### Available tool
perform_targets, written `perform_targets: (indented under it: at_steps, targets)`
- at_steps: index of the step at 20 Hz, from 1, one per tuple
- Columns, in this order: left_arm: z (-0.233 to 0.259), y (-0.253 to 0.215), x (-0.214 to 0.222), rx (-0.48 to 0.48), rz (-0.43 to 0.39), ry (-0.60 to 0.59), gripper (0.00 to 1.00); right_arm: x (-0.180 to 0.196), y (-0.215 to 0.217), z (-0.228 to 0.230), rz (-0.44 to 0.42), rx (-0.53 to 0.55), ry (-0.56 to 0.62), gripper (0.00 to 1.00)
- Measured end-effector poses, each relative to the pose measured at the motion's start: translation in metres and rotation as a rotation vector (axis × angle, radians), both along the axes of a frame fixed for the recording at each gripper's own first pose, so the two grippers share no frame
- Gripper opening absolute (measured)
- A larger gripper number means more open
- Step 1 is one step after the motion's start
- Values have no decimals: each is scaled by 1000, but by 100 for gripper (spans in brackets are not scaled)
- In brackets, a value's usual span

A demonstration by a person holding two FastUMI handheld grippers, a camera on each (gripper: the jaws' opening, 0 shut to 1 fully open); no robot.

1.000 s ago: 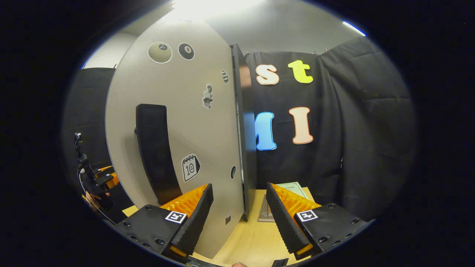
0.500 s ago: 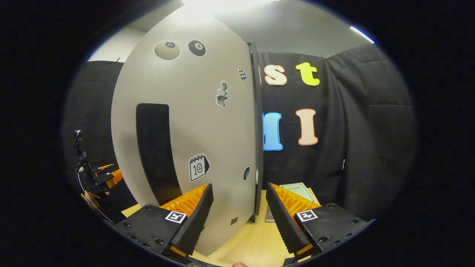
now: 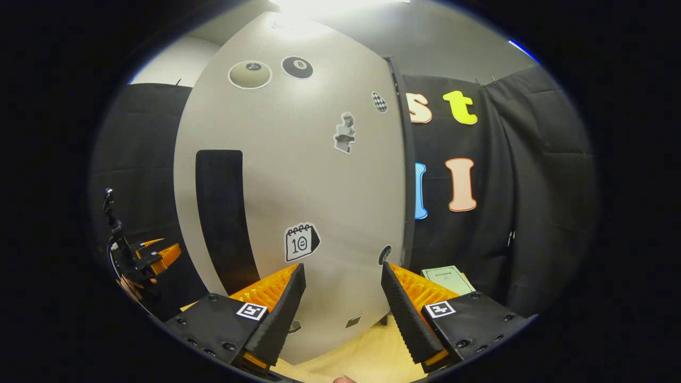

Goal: Open the cabinet door with the right hand, grasp the bottle in the cabinet with the left hand and place it on the coaster, then close the cabinet door with the right hand.

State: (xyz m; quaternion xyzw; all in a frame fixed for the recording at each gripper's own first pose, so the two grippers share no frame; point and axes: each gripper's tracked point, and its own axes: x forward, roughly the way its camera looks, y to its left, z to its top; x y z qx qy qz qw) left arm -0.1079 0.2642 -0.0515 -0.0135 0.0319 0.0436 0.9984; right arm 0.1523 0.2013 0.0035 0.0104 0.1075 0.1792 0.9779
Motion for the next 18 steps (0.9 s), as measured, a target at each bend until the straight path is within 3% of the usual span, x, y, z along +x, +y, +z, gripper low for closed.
perform_targets:
  at_steps: [11, 18]
  targets:
    - [-13, 55, -20, 14, 54, 19, 68, 68, 103, -13, 105, 94, -11, 92]
    - [-19, 63, -24, 16, 67, 32, 68, 97, 133, -14, 95, 154, -9, 92]
